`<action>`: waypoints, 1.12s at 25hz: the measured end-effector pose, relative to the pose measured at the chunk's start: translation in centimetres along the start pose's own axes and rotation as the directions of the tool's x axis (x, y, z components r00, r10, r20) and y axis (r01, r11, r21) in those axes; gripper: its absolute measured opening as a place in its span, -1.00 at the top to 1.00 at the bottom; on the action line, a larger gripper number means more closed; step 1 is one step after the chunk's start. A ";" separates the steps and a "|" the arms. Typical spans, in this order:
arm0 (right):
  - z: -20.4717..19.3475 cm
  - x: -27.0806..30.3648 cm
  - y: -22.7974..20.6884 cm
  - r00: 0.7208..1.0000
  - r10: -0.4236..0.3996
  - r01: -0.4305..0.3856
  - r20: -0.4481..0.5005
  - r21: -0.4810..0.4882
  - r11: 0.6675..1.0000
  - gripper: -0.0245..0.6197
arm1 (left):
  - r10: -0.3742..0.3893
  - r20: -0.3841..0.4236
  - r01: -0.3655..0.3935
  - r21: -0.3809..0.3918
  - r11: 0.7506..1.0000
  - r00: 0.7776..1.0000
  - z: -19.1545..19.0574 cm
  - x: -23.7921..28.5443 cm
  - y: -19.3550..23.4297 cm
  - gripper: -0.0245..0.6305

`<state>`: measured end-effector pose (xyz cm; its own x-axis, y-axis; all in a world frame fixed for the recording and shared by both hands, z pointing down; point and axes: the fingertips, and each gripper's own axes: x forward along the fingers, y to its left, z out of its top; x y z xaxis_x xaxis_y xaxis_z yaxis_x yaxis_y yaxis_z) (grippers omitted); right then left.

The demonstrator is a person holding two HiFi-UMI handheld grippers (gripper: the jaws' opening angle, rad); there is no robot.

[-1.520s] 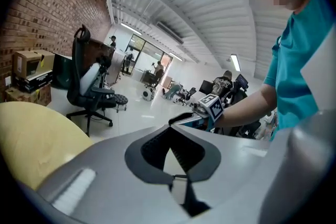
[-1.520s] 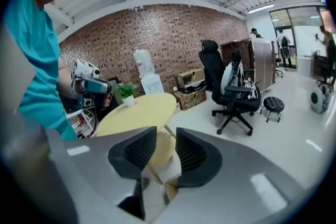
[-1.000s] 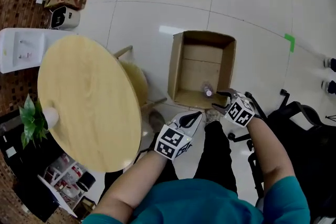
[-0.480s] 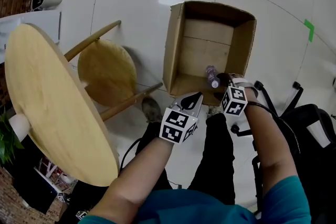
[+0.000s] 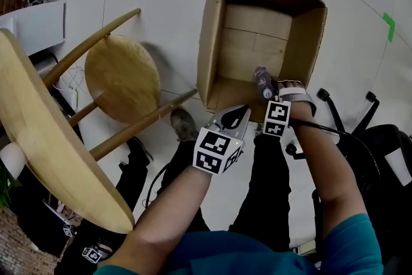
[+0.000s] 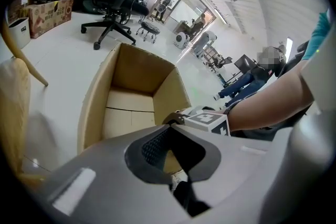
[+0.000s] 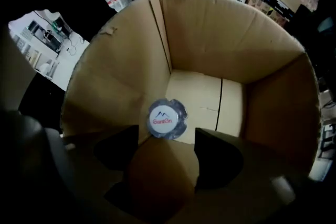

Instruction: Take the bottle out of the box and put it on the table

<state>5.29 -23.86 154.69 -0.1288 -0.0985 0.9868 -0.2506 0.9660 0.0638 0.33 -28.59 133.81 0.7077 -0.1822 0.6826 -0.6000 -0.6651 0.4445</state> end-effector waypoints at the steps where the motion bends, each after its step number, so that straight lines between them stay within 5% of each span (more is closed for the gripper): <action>1: 0.0 0.2 -0.1 1.000 -0.012 0.012 -0.016 -0.007 1.000 -0.12 | -0.002 -0.005 0.002 -0.001 1.000 1.000 -0.2 0.1 0.0 0.93; 8: 1.3 -0.2 -0.9 0.999 -0.039 0.039 0.010 -0.029 0.999 -0.12 | -0.013 -0.018 0.013 0.003 1.000 1.000 0.5 0.6 -0.9 0.93; 15: 0.2 2.4 0.7 0.992 0.040 -0.047 -0.116 -0.054 0.997 -0.11 | -0.012 -0.011 0.012 -0.008 1.000 1.000 -0.1 0.4 -0.5 0.93; 28: 2.0 4.9 0.6 0.996 0.025 -0.023 -0.089 0.028 0.999 -0.11 | 0.007 0.009 -0.007 -0.013 1.000 1.000 -0.3 -0.3 0.6 0.93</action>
<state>2.59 -24.24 159.23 -0.0487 -0.0524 0.9974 -0.2740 0.9610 0.0371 -0.35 -28.77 134.08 0.7067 -0.1936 0.6805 -0.6100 -0.6540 0.4474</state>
